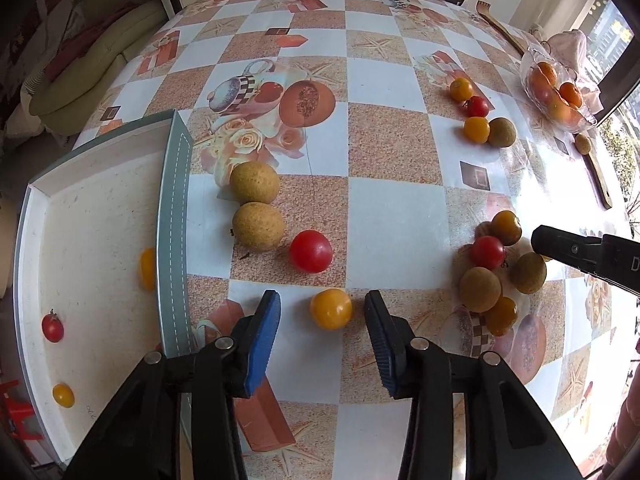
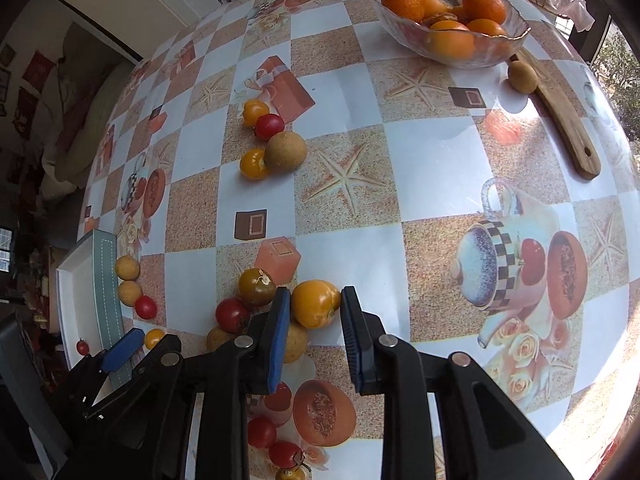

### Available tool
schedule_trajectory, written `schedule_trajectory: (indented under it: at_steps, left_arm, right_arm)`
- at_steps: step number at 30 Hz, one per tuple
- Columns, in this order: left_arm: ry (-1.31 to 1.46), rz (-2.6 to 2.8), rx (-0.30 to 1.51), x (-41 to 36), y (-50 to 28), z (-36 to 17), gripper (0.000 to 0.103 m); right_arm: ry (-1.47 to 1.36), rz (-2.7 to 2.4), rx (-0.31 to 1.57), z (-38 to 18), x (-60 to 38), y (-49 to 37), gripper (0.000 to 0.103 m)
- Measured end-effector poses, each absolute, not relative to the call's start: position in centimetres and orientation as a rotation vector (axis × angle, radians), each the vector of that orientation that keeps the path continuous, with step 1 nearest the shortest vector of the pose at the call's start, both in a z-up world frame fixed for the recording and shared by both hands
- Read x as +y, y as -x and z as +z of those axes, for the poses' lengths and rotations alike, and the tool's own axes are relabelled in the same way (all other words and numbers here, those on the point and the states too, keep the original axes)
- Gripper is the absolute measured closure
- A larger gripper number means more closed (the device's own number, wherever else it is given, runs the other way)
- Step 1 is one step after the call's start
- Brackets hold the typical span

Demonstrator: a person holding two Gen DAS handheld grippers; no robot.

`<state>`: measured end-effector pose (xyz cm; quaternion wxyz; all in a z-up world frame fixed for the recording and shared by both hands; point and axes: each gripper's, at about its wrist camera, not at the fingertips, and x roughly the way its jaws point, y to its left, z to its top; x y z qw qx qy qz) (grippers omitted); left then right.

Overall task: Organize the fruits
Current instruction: 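Grasp a yellow tomato with the left tool while the right tool grasps another yellow tomato, then carry both yellow tomatoes into the white tray and open both tools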

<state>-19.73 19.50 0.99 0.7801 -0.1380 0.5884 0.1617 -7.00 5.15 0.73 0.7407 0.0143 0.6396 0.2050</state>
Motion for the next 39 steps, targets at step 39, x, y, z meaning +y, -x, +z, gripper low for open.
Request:
schedule_trajectory:
  at_steps: [39]
  left_arm:
    - [0.423, 0.379, 1.134, 29.5, 27.0, 6.0, 0.081]
  right_arm:
    - [0.089, 0.621, 1.380, 4.2, 15.6, 12.7, 0.075]
